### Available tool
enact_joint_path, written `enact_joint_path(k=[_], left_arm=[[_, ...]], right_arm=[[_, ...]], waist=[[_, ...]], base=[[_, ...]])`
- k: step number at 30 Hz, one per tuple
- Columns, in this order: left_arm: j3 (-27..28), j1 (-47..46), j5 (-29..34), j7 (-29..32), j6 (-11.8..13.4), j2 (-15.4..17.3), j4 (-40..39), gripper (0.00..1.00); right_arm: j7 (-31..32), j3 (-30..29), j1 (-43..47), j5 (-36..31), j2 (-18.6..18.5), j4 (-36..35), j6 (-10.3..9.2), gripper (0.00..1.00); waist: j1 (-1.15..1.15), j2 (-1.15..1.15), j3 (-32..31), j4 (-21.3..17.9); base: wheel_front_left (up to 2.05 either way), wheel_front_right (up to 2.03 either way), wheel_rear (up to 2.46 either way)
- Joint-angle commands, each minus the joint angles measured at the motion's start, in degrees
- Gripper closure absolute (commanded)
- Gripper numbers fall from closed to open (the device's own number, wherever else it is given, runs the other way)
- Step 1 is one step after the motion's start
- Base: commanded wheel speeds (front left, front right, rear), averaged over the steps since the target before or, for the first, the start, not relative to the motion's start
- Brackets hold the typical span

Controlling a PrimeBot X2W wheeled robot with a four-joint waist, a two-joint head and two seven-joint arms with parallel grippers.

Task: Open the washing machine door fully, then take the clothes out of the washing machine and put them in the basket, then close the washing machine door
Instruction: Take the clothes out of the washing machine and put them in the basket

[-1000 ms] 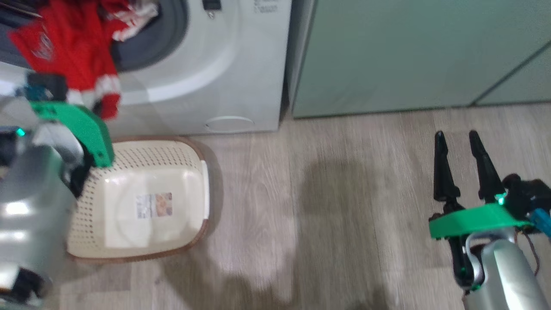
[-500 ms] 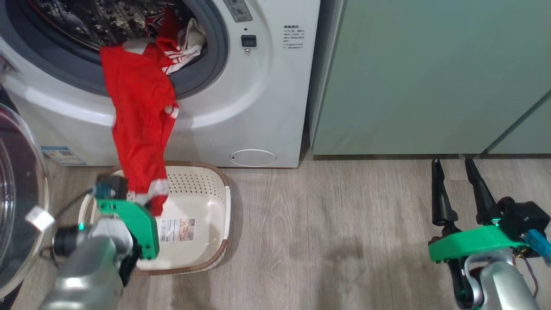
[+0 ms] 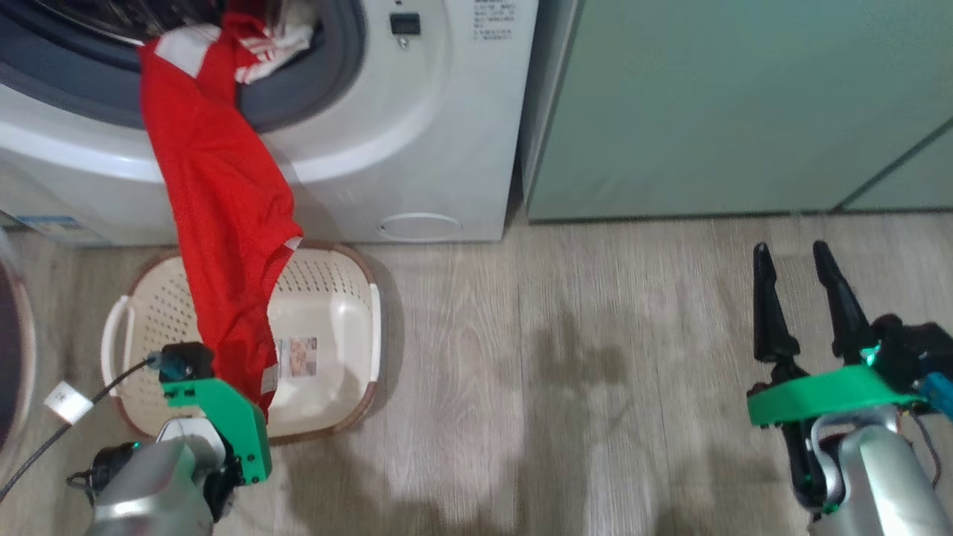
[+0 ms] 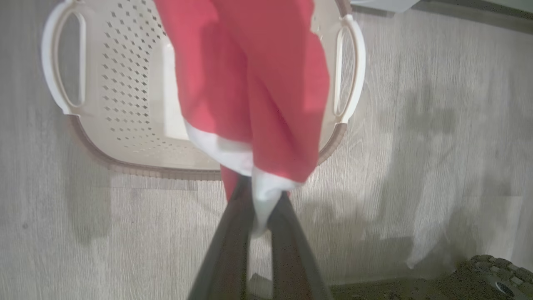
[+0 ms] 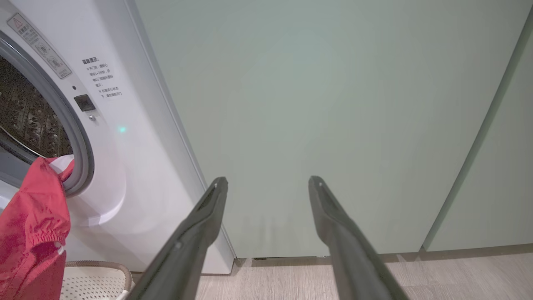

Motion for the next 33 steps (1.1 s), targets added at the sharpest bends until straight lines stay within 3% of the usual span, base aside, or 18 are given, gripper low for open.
enact_joint_path(k=[1, 6, 13, 22, 23, 24, 33], left_arm=[[1.76, -2.23, -0.35, 0.12, -0.2, 1.47, -0.26, 1.0], [1.5, -3.73, -1.08, 3.01, -0.16, 0.79, 1.42, 1.0], [1.75, -6.56, -1.15, 0.81, 2.13, 1.11, 2.37, 1.0], [2.27, -5.68, -1.93, -1.34, 3.98, 1.46, 2.83, 1.0], [2.54, -5.42, -2.11, -2.65, 4.48, 1.39, 2.84, 0.62], [2.62, -5.06, -2.21, -3.54, 4.62, 1.23, 2.86, 0.01], [3.28, -2.72, -3.07, -13.6, 2.11, 1.28, 2.91, 0.0]], right_arm=[[-0.35, 1.11, -1.41, -0.03, -0.72, -1.9, -0.04, 0.0], [-0.35, 1.07, -3.28, -0.17, -0.63, -2.37, -0.04, 0.0], [-0.35, 1.32, -6.13, -0.53, -0.75, -3.21, -0.04, 0.0], [-0.35, -0.18, -6.84, -0.72, -1.36, -3.72, -0.04, 0.0], [-0.35, -0.59, -6.74, -0.7, -1.39, -3.69, -0.04, 0.0], [-0.35, -0.97, -6.64, -0.67, -1.43, -3.61, -0.04, 0.0], [-0.35, -0.51, -4.4, -0.58, -1.15, -2.4, -0.04, 0.0]], waist=[[0.0, 0.0, 2.15, -1.03], [0.0, 0.0, 6.77, -2.17], [0.0, 0.0, 12.24, -3.9], [0.0, 0.0, 12.57, -5.47], [0.0, 0.0, 12.16, -5.39], [0.0, 0.0, 11.69, -5.3], [0.0, 0.0, 4.58, -3.8]], base=[[0.0, 0.0, 0.0], [0.0, 0.0, 0.0], [0.0, 0.0, 0.0], [0.0, 0.0, 0.0], [0.0, 0.0, 0.0], [0.0, 0.0, 0.0], [0.0, 0.0, 0.0]])
